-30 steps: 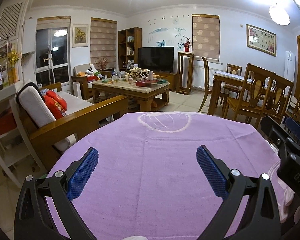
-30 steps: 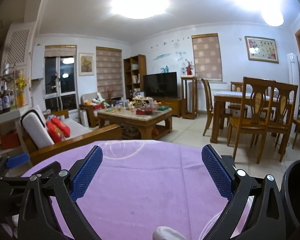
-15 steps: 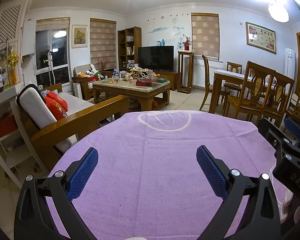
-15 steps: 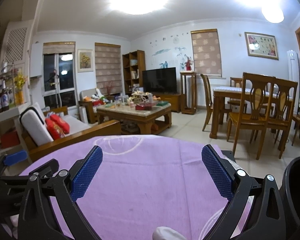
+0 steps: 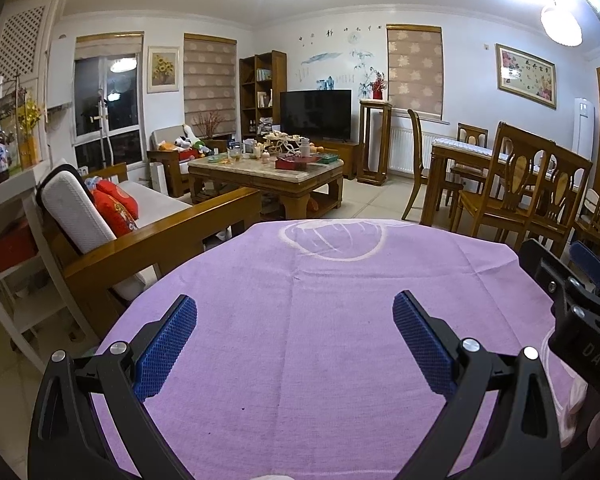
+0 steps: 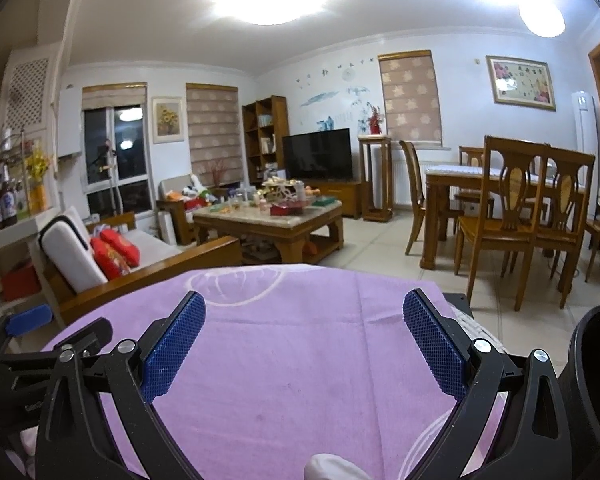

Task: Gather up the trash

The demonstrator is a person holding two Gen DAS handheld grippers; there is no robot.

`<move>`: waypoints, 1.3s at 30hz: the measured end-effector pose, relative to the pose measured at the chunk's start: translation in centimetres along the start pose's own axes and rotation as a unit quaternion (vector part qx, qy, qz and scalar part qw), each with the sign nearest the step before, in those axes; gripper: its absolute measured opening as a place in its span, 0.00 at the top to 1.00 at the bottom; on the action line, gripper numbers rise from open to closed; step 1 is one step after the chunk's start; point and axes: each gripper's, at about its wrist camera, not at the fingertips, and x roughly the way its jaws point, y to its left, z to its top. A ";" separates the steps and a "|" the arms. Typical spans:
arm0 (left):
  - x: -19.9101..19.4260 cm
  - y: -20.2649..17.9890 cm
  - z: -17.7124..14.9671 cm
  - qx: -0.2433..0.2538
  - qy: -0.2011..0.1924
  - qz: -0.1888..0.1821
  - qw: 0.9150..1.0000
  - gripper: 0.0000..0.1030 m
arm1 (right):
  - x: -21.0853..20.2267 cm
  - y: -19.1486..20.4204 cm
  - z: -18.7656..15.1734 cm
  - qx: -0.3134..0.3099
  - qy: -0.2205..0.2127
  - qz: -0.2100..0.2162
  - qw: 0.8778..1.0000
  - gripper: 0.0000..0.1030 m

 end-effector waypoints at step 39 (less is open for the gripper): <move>-0.9 -0.8 0.5 0.000 -0.008 -0.005 1.000 0.05 | -0.1 0.2 -0.2 0.000 0.000 -0.002 1.000 0.05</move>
